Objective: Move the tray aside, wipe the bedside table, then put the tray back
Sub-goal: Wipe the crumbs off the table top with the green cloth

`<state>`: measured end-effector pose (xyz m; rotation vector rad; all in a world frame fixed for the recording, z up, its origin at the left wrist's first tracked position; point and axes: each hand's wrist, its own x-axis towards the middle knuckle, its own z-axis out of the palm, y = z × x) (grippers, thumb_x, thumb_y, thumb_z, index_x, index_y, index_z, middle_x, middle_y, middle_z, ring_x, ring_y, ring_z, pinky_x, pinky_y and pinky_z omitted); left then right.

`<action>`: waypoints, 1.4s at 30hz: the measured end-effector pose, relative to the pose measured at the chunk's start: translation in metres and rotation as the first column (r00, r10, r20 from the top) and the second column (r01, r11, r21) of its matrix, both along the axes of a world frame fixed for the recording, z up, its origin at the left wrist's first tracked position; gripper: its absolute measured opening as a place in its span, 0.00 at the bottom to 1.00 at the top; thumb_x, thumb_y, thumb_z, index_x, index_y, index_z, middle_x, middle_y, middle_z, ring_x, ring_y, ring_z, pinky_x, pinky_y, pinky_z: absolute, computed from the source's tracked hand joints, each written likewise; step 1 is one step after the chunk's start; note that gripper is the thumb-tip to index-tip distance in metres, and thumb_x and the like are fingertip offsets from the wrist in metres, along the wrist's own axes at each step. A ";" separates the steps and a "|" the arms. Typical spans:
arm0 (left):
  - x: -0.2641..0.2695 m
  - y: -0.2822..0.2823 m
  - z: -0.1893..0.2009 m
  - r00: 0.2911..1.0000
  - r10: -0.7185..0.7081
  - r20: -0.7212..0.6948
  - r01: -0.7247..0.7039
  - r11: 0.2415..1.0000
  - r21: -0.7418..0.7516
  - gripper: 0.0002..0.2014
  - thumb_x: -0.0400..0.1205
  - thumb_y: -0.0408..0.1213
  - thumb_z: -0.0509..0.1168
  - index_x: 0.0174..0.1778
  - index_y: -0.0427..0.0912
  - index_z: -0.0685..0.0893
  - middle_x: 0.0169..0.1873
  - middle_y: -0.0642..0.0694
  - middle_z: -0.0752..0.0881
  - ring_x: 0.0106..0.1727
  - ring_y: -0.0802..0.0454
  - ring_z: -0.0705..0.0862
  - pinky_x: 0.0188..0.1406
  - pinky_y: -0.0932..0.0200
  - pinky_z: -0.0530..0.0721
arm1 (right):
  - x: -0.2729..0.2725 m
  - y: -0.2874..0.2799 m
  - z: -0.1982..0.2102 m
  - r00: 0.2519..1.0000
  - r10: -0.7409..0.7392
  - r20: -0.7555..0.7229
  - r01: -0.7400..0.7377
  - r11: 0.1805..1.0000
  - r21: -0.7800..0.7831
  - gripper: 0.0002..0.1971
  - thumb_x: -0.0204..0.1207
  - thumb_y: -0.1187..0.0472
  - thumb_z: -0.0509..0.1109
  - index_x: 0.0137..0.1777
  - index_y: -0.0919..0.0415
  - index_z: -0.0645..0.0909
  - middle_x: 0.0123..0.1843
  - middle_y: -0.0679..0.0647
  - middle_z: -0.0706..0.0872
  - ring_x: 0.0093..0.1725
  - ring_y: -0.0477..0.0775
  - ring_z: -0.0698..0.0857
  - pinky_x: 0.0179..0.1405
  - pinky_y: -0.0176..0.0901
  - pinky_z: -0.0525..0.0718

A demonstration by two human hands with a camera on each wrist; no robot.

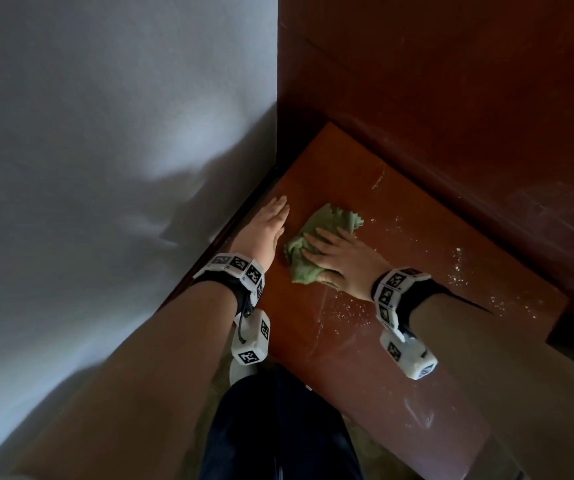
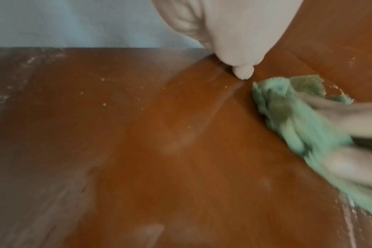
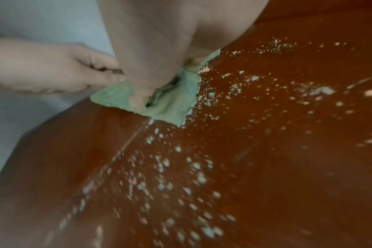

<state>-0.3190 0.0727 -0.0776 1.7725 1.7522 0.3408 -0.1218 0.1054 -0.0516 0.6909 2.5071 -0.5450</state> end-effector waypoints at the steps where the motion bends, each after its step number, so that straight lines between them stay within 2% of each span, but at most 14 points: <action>1: 0.000 0.000 0.000 1.000 0.001 -0.003 -0.001 1.000 0.003 0.22 0.86 0.28 0.54 0.78 0.34 0.64 0.82 0.42 0.62 0.84 0.49 0.58 0.79 0.67 0.50 | 0.005 -0.001 -0.001 0.999 0.049 0.010 -0.049 0.999 0.010 0.27 0.84 0.45 0.48 0.82 0.46 0.51 0.86 0.47 0.45 0.85 0.54 0.42 0.77 0.51 0.30; 4: 0.000 0.001 -0.001 1.000 -0.009 -0.024 0.009 1.000 0.005 0.22 0.86 0.28 0.54 0.78 0.33 0.64 0.82 0.42 0.61 0.84 0.50 0.58 0.80 0.67 0.50 | 0.013 0.004 -0.004 0.988 0.146 0.042 -0.148 0.988 0.041 0.30 0.79 0.40 0.38 0.82 0.42 0.53 0.85 0.48 0.49 0.85 0.57 0.48 0.77 0.56 0.33; 6: 0.001 0.003 0.000 0.999 -0.017 -0.036 0.017 1.000 0.003 0.22 0.87 0.29 0.55 0.78 0.33 0.64 0.82 0.42 0.60 0.84 0.50 0.57 0.80 0.66 0.49 | 0.014 0.010 -0.005 0.983 0.166 0.074 -0.172 0.982 0.080 0.32 0.77 0.34 0.37 0.82 0.39 0.49 0.85 0.46 0.46 0.85 0.56 0.46 0.76 0.58 0.33; 10: 0.004 0.010 0.000 0.998 -0.032 -0.047 0.031 0.999 -0.012 0.23 0.87 0.30 0.54 0.79 0.34 0.62 0.82 0.42 0.59 0.84 0.50 0.55 0.81 0.64 0.49 | 0.013 0.019 -0.010 0.993 0.076 0.087 -0.087 0.988 0.130 0.34 0.72 0.31 0.31 0.79 0.36 0.36 0.81 0.43 0.32 0.84 0.55 0.38 0.77 0.59 0.31; 14: 0.009 0.019 0.001 0.999 -0.027 -0.042 0.026 1.000 -0.011 0.23 0.87 0.31 0.54 0.80 0.34 0.62 0.83 0.42 0.58 0.85 0.50 0.55 0.82 0.64 0.50 | 0.013 0.034 -0.010 0.991 0.006 0.132 -0.028 0.987 0.160 0.32 0.73 0.31 0.31 0.75 0.37 0.28 0.85 0.47 0.35 0.84 0.55 0.37 0.80 0.60 0.35; 18: 0.011 0.024 0.003 0.999 -0.022 -0.027 0.021 1.000 -0.014 0.23 0.87 0.31 0.53 0.80 0.34 0.61 0.83 0.43 0.58 0.85 0.51 0.55 0.81 0.65 0.48 | 0.012 0.051 -0.007 0.987 -0.052 0.155 0.021 0.981 0.194 0.32 0.81 0.35 0.37 0.79 0.42 0.29 0.85 0.49 0.34 0.84 0.54 0.36 0.82 0.58 0.36; 21: 0.011 0.026 0.003 0.999 -0.027 -0.026 0.027 1.000 -0.015 0.23 0.87 0.32 0.54 0.79 0.34 0.63 0.82 0.43 0.59 0.84 0.51 0.55 0.81 0.66 0.48 | 0.010 0.064 -0.006 0.980 -0.103 0.170 0.067 0.977 0.202 0.32 0.81 0.36 0.37 0.77 0.44 0.25 0.85 0.50 0.33 0.84 0.54 0.37 0.82 0.58 0.38; 25: 0.014 0.036 0.004 0.999 -0.022 -0.031 0.022 0.999 -0.025 0.23 0.87 0.33 0.53 0.79 0.35 0.63 0.83 0.44 0.59 0.84 0.52 0.55 0.81 0.66 0.49 | 0.006 0.081 -0.004 0.968 -0.178 0.179 0.140 0.968 0.207 0.33 0.82 0.37 0.38 0.81 0.46 0.31 0.85 0.51 0.33 0.84 0.55 0.37 0.82 0.58 0.40; 31: 0.023 0.046 0.005 0.999 0.014 -0.030 -0.015 1.000 -0.027 0.23 0.87 0.34 0.54 0.80 0.37 0.62 0.83 0.46 0.59 0.84 0.54 0.55 0.81 0.66 0.49 | 0.004 0.097 -0.012 0.939 -0.301 0.168 0.261 0.939 0.223 0.33 0.81 0.36 0.37 0.82 0.47 0.33 0.85 0.51 0.33 0.84 0.54 0.37 0.83 0.58 0.40; 37: 0.027 0.045 0.001 0.999 0.028 -0.016 -0.028 0.999 -0.019 0.23 0.87 0.33 0.54 0.79 0.36 0.64 0.82 0.44 0.60 0.84 0.53 0.56 0.82 0.64 0.52 | 0.008 0.097 -0.012 0.880 -0.458 0.124 0.429 0.880 0.204 0.34 0.81 0.36 0.37 0.83 0.50 0.35 0.85 0.54 0.35 0.84 0.55 0.38 0.83 0.58 0.41; 42: 0.030 0.045 0.000 0.999 0.030 -0.029 -0.031 0.999 -0.029 0.23 0.87 0.33 0.55 0.79 0.35 0.63 0.83 0.43 0.59 0.84 0.52 0.55 0.82 0.63 0.52 | 0.019 0.089 -0.011 0.783 -0.609 0.128 0.570 0.784 0.243 0.35 0.81 0.36 0.37 0.83 0.53 0.36 0.85 0.58 0.39 0.84 0.59 0.43 0.83 0.57 0.45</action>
